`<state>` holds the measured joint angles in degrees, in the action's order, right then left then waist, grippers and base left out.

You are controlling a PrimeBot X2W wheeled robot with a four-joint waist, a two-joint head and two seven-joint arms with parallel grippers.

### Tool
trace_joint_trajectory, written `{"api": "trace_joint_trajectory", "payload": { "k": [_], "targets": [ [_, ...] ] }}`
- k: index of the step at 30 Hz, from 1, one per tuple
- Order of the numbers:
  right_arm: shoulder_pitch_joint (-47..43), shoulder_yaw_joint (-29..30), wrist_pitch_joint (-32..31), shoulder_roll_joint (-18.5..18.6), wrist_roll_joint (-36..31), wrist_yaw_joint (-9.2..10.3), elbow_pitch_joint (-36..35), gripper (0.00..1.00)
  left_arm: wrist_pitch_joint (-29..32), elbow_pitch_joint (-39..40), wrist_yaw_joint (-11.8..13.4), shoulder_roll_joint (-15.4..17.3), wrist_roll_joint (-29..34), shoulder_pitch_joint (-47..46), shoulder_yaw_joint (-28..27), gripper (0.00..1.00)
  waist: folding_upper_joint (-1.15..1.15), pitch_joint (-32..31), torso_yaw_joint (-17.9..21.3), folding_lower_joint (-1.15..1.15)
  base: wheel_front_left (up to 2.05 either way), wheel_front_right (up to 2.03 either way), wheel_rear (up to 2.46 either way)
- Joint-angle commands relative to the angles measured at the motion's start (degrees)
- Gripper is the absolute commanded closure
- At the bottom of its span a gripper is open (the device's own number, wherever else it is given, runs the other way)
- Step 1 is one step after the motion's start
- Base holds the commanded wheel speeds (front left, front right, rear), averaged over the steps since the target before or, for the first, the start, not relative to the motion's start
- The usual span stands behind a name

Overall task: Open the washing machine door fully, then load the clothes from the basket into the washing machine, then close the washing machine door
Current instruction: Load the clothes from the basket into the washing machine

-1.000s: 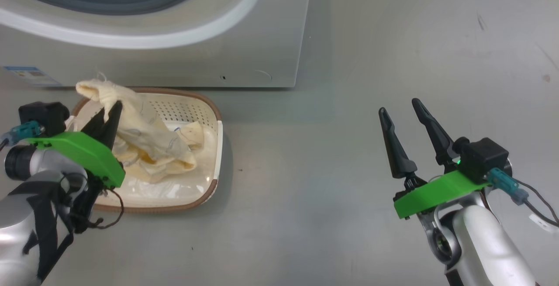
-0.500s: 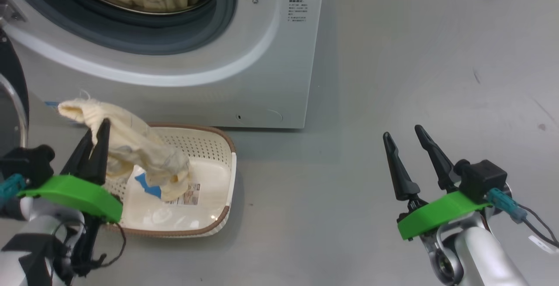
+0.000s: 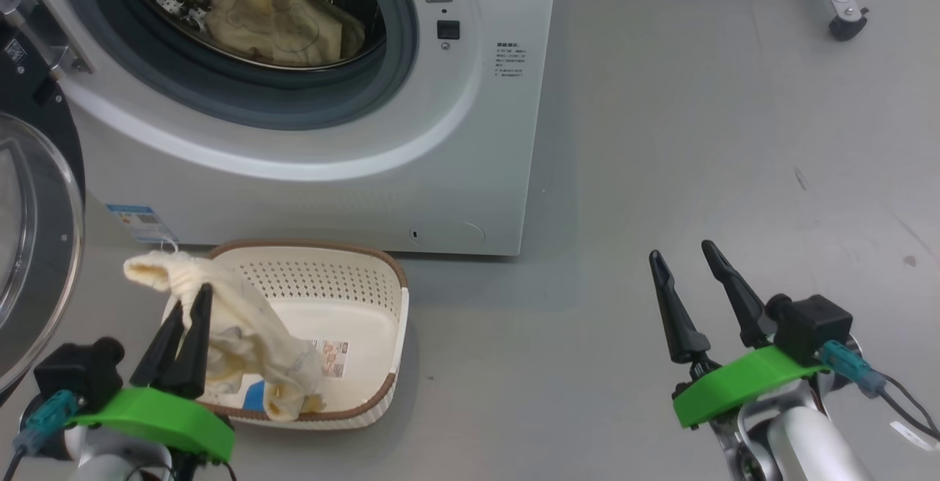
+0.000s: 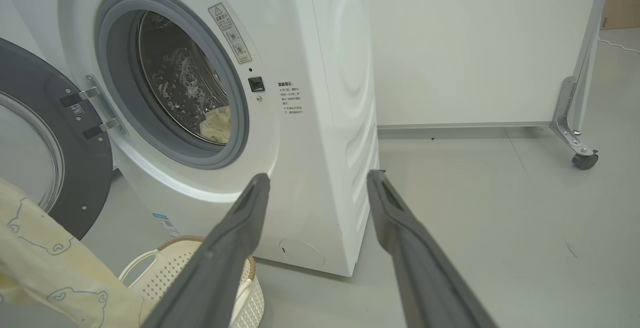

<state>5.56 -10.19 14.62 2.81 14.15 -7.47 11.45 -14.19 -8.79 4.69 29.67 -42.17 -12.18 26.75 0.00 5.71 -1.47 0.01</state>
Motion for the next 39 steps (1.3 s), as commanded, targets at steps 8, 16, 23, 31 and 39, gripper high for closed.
{"api": "trace_joint_trajectory", "payload": {
  "k": [8,16,23,31,39],
  "targets": [
    [0.5,-1.3,0.4,0.1,0.8,-0.02,-1.7,0.00,-0.8,2.5,-0.1,-0.7,1.9,1.3,-5.8,1.00,0.00,-0.7,0.0,-0.01,0.00,0.00,0.00],
    [0.8,-1.2,0.4,0.1,0.5,-0.02,-2.1,0.00,-0.8,3.0,-2.4,-1.9,1.8,1.3,-8.2,1.00,0.00,0.9,0.3,-0.01,0.00,0.00,0.00],
    [1.9,-1.1,0.4,0.1,-0.1,-0.02,-2.9,0.00,-0.8,2.7,-4.4,-1.8,3.0,-0.8,-10.2,1.00,0.00,5.3,0.9,-0.01,0.00,0.00,0.00],
    [4.3,-1.6,0.4,0.1,-0.6,-0.02,-3.9,0.00,-0.7,2.5,-7.3,0.0,3.1,-8.1,-13.1,1.00,0.00,13.3,2.3,-0.01,0.00,0.00,0.00],
    [6.7,-2.2,0.4,0.1,-0.2,-0.02,-5.2,0.00,1.7,1.1,-9.4,3.7,0.9,-21.8,-16.3,1.00,0.00,23.9,4.9,-0.01,0.00,0.00,0.00]
  ]
}}
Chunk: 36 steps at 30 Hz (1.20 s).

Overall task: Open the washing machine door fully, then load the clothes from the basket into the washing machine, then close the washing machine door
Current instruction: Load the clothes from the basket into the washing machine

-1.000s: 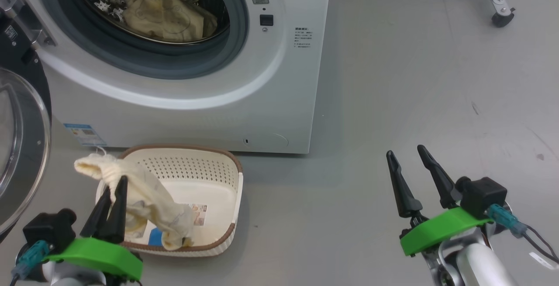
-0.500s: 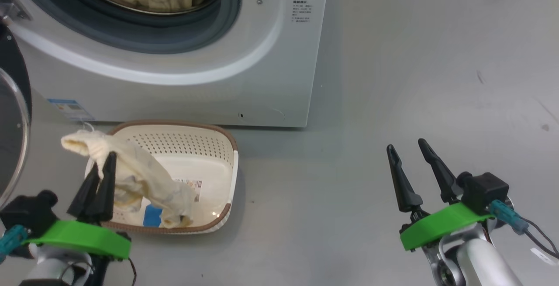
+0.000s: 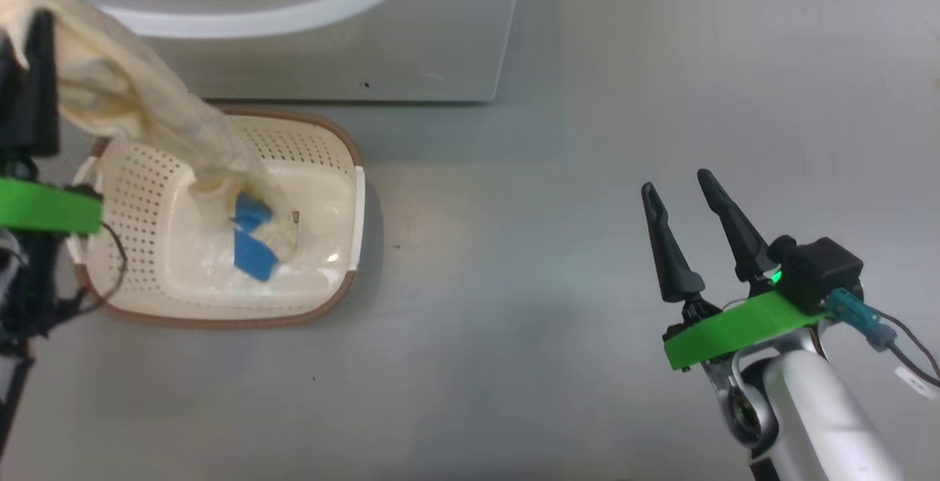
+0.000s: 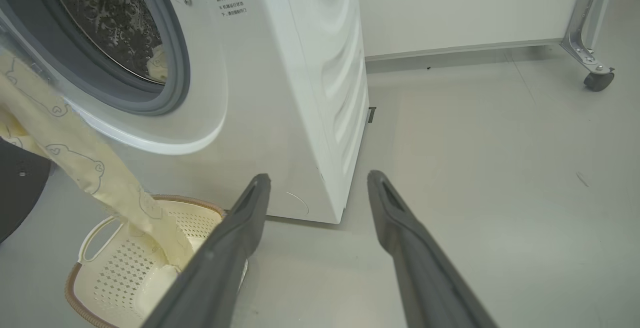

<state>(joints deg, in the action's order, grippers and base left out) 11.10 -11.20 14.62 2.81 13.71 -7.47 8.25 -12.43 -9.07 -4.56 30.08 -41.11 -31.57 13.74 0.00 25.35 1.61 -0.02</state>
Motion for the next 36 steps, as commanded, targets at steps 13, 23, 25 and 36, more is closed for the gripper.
{"api": "trace_joint_trajectory", "payload": {
  "k": [13,23,25,36],
  "targets": [
    [5.6,-3.2,0.4,0.1,2.3,-0.02,-5.6,0.00,7.1,-4.8,-2.9,13.7,-2.6,-32.4,0.9,1.00,0.00,19.4,6.6,0.02,0.00,0.00,0.00],
    [8.1,-6.0,0.4,0.1,5.3,-0.02,-7.1,0.00,11.8,-10.1,-2.9,20.0,-6.1,-53.9,13.3,1.00,0.00,26.8,10.2,0.02,0.00,0.00,0.00],
    [8.4,-6.8,0.4,0.1,6.1,-0.02,-7.3,0.00,12.2,-12.4,-2.9,20.6,-6.9,-58.8,15.1,1.00,0.00,27.8,11.1,0.02,0.00,0.00,0.00],
    [8.3,-8.7,0.4,0.1,10.0,-0.02,-8.7,0.00,7.0,-25.4,-2.9,22.3,-6.5,-80.6,22.2,1.00,0.00,30.2,14.8,0.02,0.00,0.00,0.00]
  ]
}}
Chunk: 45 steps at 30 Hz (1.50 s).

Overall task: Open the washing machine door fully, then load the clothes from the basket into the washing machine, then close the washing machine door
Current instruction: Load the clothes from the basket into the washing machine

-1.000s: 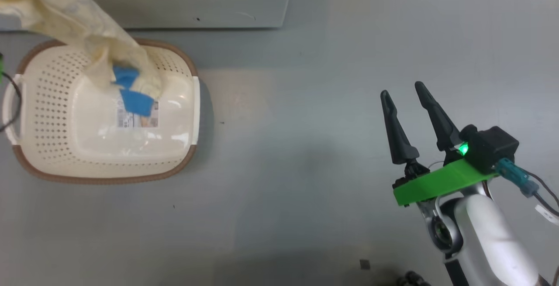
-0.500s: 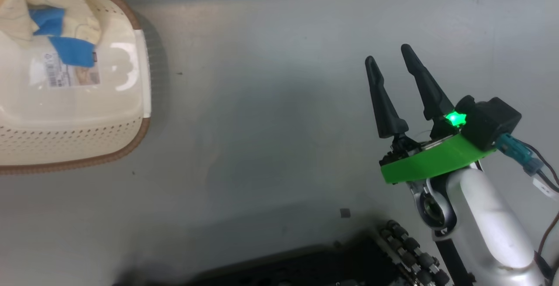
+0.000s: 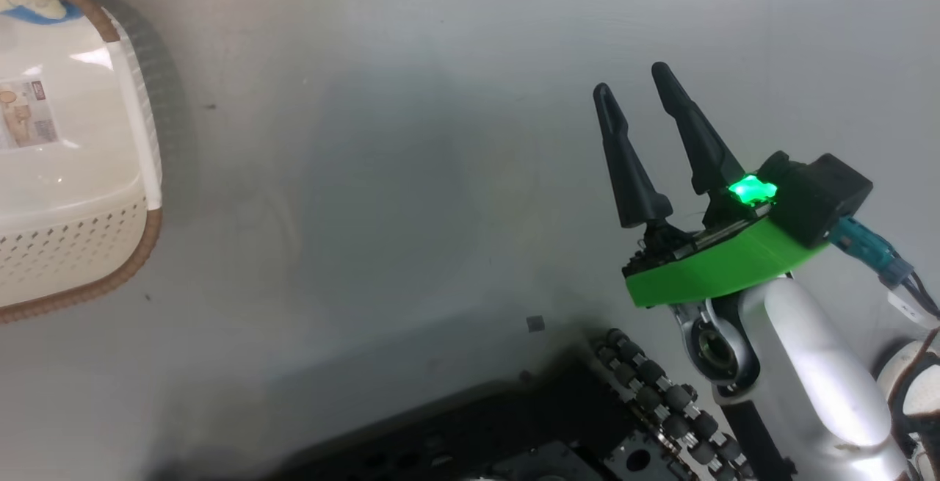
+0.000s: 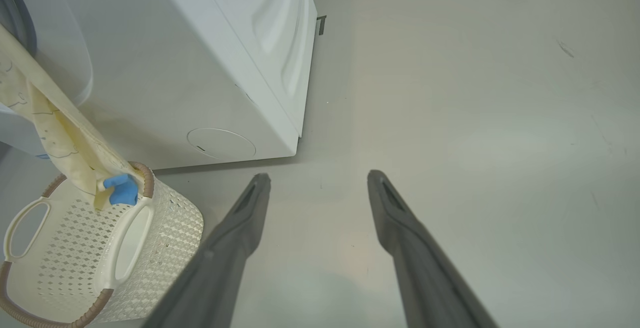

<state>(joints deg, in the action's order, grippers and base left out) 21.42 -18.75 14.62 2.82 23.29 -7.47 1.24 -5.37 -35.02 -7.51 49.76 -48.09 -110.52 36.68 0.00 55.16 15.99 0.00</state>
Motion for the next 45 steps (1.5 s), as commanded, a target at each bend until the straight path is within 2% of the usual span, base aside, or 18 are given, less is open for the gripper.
{"api": "trace_joint_trajectory", "payload": {
  "k": [1,11,23,24,25,26,36,45],
  "targets": [
    [-2.0,-1.4,0.4,0.1,0.5,-0.02,-1.8,0.00,-0.2,-0.6,0.0,2.4,0.6,-2.8,0.1,1.00,0.00,0.7,0.6,0.00,0.00,0.00,0.00],
    [-1.6,-3.6,0.4,0.1,1.6,-0.02,-2.6,0.00,-1.5,-9.2,0.0,-0.3,-0.2,-7.1,9.9,1.00,0.00,3.0,2.3,0.00,0.00,0.00,0.00],
    [-1.4,-3.2,0.4,0.1,2.3,-0.02,-2.7,0.00,-1.8,-13.8,0.0,-1.4,-3.4,-9.6,18.5,1.00,0.00,3.2,2.9,0.00,0.00,0.00,0.00],
    [-1.3,-3.3,0.4,0.1,2.3,-0.02,-2.8,0.00,-1.9,-14.2,0.0,-1.4,-3.6,-9.9,19.0,0.84,0.00,3.2,2.9,0.00,0.00,0.00,0.00],
    [-1.3,-3.5,0.4,0.1,2.4,-0.02,-2.9,0.00,-2.3,-14.7,0.0,-1.4,-3.7,-10.2,19.4,0.10,0.00,3.1,2.9,0.00,0.00,0.00,0.00],
    [-1.2,-3.6,0.4,0.1,2.4,-0.02,-3.0,0.00,-2.8,-15.3,0.0,-1.5,-4.0,-10.4,19.6,0.00,0.00,3.1,2.9,0.00,0.00,0.00,0.00],
    [-0.9,-2.8,0.4,0.1,2.0,-0.02,-2.6,0.00,-4.7,-16.7,0.0,-1.9,-7.3,-8.8,23.4,0.00,0.00,1.2,2.1,0.00,0.00,0.00,0.00],
    [-0.8,-0.9,0.4,0.1,-1.1,-0.02,-1.7,0.00,-6.8,-12.4,0.0,-1.3,-13.9,-2.3,28.1,0.00,0.00,-3.5,-1.0,0.00,0.00,0.00,0.00]
  ]
}}
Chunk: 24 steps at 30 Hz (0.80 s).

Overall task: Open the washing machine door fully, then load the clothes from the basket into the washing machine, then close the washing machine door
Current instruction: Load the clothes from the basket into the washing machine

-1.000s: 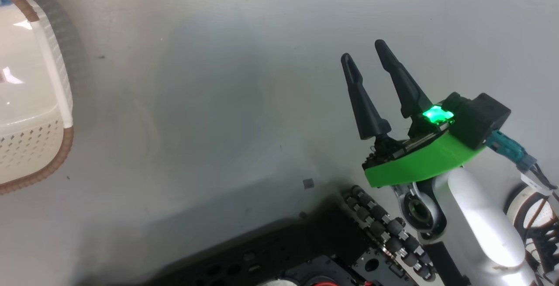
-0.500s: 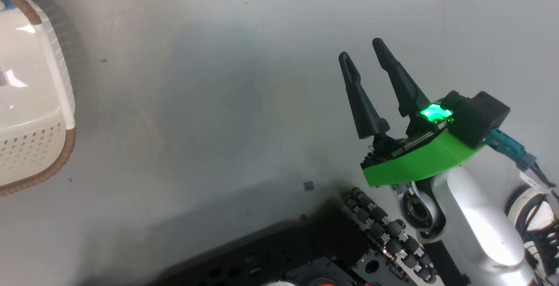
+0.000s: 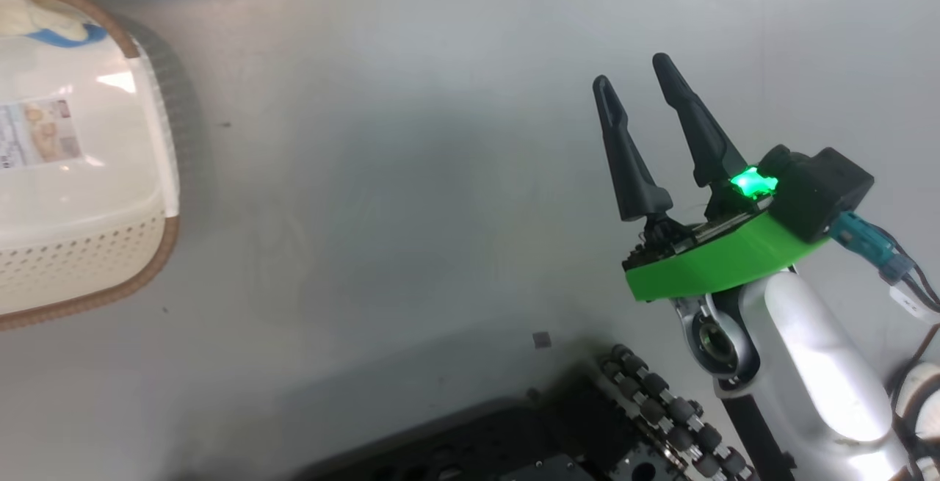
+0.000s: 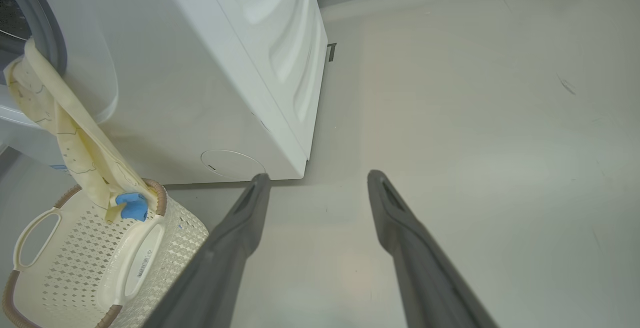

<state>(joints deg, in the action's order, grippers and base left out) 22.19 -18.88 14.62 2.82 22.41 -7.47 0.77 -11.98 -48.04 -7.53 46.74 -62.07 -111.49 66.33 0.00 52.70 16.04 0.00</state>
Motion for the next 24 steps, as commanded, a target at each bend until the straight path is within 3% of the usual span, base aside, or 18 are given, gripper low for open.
{"api": "trace_joint_trajectory", "payload": {
  "k": [1,14,24],
  "targets": [
    [-1.6,-0.5,0.4,0.1,-0.7,-0.02,-1.0,0.00,-0.4,0.9,0.0,1.7,-1.0,-0.1,-1.1,0.00,0.00,-1.8,-1.5,0.00,0.00,0.00,0.00],
    [-2.8,2.1,0.4,0.1,-6.3,-0.02,2.9,0.00,-2.9,5.2,0.0,1.4,-10.1,19.7,1.2,0.00,0.00,-15.9,-7.2,0.00,0.00,0.00,0.00],
    [-7.3,5.6,0.4,0.1,-10.4,-0.02,6.2,0.00,-3.0,13.0,0.0,-1.4,-5.2,42.9,-14.7,0.00,0.00,-30.0,-11.2,0.00,0.00,0.00,0.00]
  ]
}}
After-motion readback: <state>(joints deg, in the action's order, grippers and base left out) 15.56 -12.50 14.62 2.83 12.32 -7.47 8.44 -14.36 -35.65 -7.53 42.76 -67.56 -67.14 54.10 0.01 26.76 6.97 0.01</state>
